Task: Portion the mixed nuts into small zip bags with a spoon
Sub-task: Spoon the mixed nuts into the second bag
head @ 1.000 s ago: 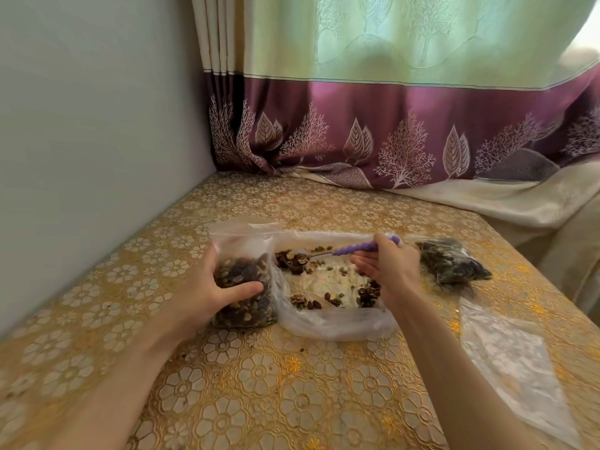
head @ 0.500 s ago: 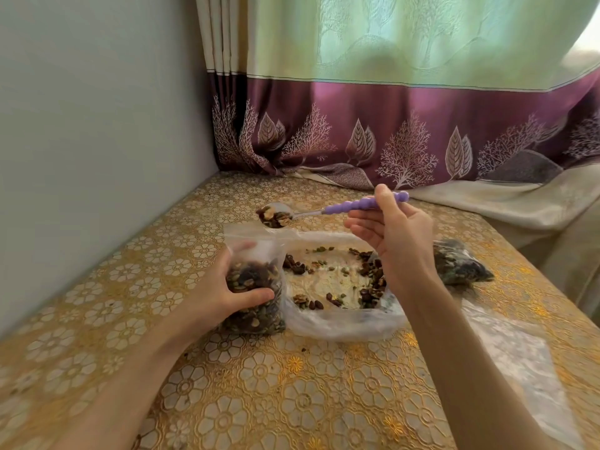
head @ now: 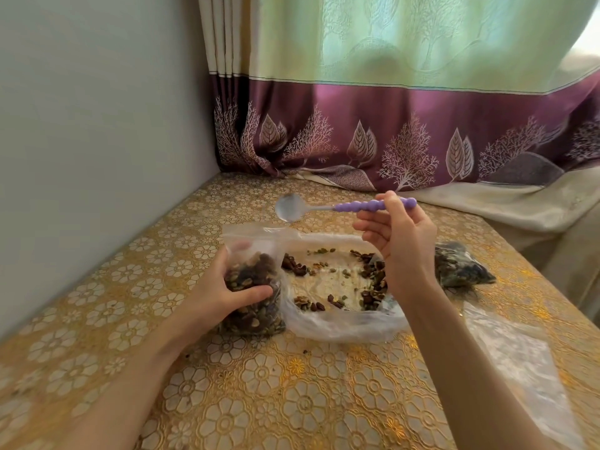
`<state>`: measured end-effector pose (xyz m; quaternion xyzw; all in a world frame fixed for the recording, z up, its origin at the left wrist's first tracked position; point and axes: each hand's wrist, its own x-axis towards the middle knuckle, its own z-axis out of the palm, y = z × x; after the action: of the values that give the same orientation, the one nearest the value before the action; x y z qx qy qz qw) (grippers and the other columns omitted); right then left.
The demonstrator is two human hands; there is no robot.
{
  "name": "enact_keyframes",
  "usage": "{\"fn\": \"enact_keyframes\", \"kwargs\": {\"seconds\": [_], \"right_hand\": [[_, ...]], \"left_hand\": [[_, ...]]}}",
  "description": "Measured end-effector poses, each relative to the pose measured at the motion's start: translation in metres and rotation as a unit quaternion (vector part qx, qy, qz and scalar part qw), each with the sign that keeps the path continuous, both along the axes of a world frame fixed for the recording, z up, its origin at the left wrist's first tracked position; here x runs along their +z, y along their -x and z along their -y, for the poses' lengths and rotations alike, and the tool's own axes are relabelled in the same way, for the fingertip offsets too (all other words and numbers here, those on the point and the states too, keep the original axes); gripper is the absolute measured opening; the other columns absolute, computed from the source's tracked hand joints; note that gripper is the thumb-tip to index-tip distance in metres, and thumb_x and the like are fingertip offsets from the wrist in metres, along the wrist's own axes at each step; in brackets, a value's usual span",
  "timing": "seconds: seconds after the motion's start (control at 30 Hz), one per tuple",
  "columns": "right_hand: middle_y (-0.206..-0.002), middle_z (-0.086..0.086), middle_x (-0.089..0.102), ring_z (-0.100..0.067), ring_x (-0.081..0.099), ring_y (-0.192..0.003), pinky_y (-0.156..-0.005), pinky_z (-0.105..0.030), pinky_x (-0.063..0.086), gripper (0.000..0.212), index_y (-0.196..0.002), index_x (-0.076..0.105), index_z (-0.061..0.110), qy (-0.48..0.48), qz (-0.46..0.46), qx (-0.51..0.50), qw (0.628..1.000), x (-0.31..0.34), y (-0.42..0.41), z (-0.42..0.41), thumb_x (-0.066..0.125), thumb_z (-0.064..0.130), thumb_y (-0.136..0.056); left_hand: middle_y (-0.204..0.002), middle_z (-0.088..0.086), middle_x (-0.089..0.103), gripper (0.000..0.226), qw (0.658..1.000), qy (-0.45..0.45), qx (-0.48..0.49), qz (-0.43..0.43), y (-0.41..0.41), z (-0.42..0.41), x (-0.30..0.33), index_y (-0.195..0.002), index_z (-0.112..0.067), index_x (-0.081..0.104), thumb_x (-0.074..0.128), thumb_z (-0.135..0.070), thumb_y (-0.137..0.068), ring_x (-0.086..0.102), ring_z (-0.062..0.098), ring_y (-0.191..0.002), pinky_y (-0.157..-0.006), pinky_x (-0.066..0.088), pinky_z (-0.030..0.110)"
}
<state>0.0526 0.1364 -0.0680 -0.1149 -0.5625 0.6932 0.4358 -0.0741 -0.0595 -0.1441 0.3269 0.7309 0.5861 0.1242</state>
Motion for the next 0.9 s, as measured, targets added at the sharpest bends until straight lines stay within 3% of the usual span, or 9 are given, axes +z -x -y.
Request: {"fn": "enact_keyframes", "kwargs": {"seconds": [0.17, 0.33, 0.5, 0.7, 0.8, 0.9], "right_hand": [[-0.058, -0.005, 0.070, -0.013, 0.059, -0.043, -0.038, -0.018, 0.043, 0.030, -0.074, 0.058, 0.004, -0.119, 0.109, -0.111, 0.981, -0.018, 0.002, -0.018, 0.047, 0.017, -0.098], [-0.052, 0.001, 0.068, -0.009, 0.060, -0.040, -0.038, -0.014, 0.042, 0.029, -0.073, 0.059, 0.005, -0.195, 0.173, -0.158, 0.952, -0.031, 0.007, -0.024, 0.049, 0.018, -0.097], [-0.050, 0.005, 0.066, -0.009, 0.059, -0.038, -0.036, -0.016, 0.043, 0.030, -0.073, 0.060, 0.001, -0.166, 0.163, -0.145, 0.962, -0.040, 0.015, -0.014, 0.052, 0.018, -0.097], [-0.059, -0.005, 0.070, -0.021, 0.065, -0.050, -0.045, -0.025, 0.053, 0.030, -0.075, 0.063, 0.000, -0.104, 0.145, -0.106, 0.978, -0.047, 0.021, -0.004, 0.055, 0.022, -0.095], [-0.057, -0.003, 0.069, -0.017, 0.064, -0.050, -0.047, -0.023, 0.053, 0.035, -0.062, 0.067, 0.011, -0.085, 0.160, -0.079, 0.980, -0.050, 0.024, 0.000, 0.057, 0.022, -0.094], [-0.059, -0.003, 0.070, -0.014, 0.064, -0.051, -0.047, -0.020, 0.051, 0.037, -0.063, 0.073, 0.010, -0.079, 0.181, -0.051, 0.979, -0.053, 0.025, 0.003, 0.057, 0.023, -0.094]], "left_hand": [[-0.097, -0.021, 0.063, 0.074, 0.998, -0.036, 0.047, -0.004, 0.006, 0.004, -0.001, -0.107, -0.055, 0.046, 0.087, -0.049, -0.046, 0.061, -0.005, -0.088, -0.064, 0.049, 0.014], [-0.108, -0.015, 0.055, 0.068, 0.998, -0.026, 0.055, -0.023, 0.006, 0.004, 0.000, -0.105, -0.058, 0.042, 0.084, -0.045, -0.052, 0.054, 0.000, -0.095, -0.069, 0.043, 0.018], [-0.108, -0.017, 0.054, 0.067, 0.997, -0.015, 0.058, -0.038, 0.007, 0.004, -0.001, -0.105, -0.059, 0.041, 0.080, -0.048, -0.052, 0.053, -0.002, -0.095, -0.069, 0.041, 0.017], [-0.112, -0.009, 0.057, 0.073, 0.999, -0.017, 0.044, -0.018, 0.008, 0.004, -0.003, -0.107, -0.063, 0.041, 0.077, -0.059, -0.043, 0.058, 0.009, -0.101, -0.083, 0.051, 0.035], [-0.112, -0.011, 0.057, 0.073, 0.999, -0.023, 0.042, -0.015, 0.009, 0.003, -0.004, -0.106, -0.064, 0.042, 0.078, -0.059, -0.042, 0.057, 0.007, -0.100, -0.081, 0.050, 0.032], [-0.112, -0.013, 0.056, 0.072, 0.999, -0.021, 0.043, -0.018, 0.008, 0.003, -0.004, -0.107, -0.063, 0.041, 0.078, -0.055, -0.046, 0.056, 0.005, -0.100, -0.077, 0.048, 0.025]]}}
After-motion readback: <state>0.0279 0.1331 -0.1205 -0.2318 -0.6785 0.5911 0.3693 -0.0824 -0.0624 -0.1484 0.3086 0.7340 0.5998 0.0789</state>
